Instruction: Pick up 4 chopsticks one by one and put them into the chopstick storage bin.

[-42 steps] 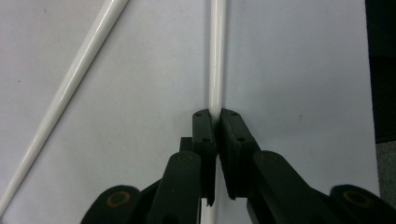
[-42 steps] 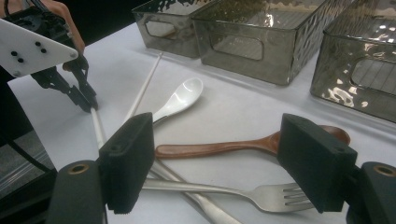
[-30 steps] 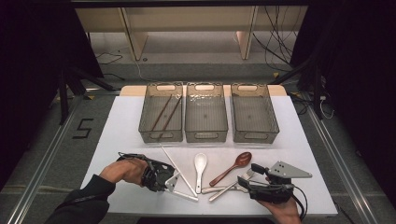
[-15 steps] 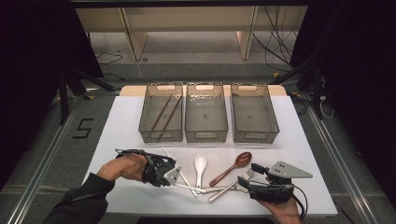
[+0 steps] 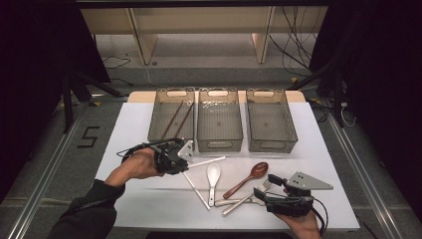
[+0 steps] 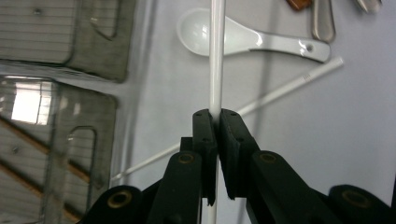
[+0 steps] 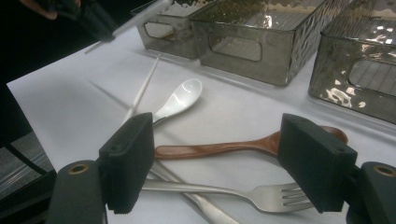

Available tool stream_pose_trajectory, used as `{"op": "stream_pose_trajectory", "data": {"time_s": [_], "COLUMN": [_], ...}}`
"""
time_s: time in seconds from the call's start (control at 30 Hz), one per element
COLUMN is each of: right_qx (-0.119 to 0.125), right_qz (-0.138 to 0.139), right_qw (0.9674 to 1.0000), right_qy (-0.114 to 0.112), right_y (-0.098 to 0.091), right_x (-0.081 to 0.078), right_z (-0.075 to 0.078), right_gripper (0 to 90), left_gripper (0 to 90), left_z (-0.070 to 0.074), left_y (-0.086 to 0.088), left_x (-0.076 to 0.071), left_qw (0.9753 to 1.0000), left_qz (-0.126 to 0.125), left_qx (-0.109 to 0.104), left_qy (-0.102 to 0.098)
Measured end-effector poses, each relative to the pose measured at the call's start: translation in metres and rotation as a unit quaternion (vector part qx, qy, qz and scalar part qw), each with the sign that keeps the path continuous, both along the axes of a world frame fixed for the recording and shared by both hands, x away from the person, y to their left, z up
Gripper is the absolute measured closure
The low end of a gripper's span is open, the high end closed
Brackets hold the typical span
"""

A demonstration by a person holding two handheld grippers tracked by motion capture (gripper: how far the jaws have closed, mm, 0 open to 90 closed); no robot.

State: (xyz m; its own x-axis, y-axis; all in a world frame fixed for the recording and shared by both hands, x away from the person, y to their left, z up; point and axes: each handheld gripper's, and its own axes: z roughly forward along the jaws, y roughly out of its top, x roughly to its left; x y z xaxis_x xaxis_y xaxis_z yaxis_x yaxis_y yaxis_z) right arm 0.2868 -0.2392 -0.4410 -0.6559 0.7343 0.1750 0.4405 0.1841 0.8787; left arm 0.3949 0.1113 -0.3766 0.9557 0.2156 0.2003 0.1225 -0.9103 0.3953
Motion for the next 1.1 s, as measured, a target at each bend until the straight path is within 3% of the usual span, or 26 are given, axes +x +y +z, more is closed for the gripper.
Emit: {"op": "stream_pose_trajectory", "data": {"time_s": [0.13,0.33,0.43,0.53,0.73,0.87,1.03,1.1], "right_qx": [0.000,0.000,0.001,0.001,0.002,0.000,0.001,0.001], "right_qz": [0.000,0.000,0.000,0.001,-0.001,0.001,0.000,0.000], "right_qw": [1.0000,1.0000,1.0000,1.0000,1.0000,1.0000,1.0000,1.0000], "right_qy": [0.000,0.001,0.001,-0.001,0.000,-0.002,-0.001,0.000], "right_y": [0.000,0.000,0.000,0.000,-0.001,-0.001,-0.001,-0.002], "right_x": [0.000,0.000,0.000,0.000,0.000,0.000,0.000,0.000], "right_z": [0.000,0.000,0.000,0.000,0.000,0.000,0.000,0.000], "right_gripper": [28.2,28.2,28.2,28.2,28.2,28.2,28.2,28.2], "left_gripper": [85.1,85.1,85.2,85.2,85.2,85.1,85.2,85.2], "left_z": [0.011,0.024,0.029,0.034,0.040,0.044,0.048,0.049], "left_y": [0.004,0.012,0.014,0.016,0.019,0.021,0.022,0.022], "left_x": [0.014,0.038,0.048,0.058,0.074,0.085,0.095,0.097], "left_qw": [0.9980,0.9901,0.9875,0.9828,0.9780,0.9732,0.9707,0.9685], "left_qz": [0.053,0.124,0.141,0.163,0.187,0.205,0.216,0.223], "left_qx": [-0.032,-0.066,-0.070,-0.087,-0.091,-0.100,-0.096,-0.103], "left_qy": [0.001,-0.002,-0.006,-0.010,-0.021,-0.029,-0.040,-0.045]}}
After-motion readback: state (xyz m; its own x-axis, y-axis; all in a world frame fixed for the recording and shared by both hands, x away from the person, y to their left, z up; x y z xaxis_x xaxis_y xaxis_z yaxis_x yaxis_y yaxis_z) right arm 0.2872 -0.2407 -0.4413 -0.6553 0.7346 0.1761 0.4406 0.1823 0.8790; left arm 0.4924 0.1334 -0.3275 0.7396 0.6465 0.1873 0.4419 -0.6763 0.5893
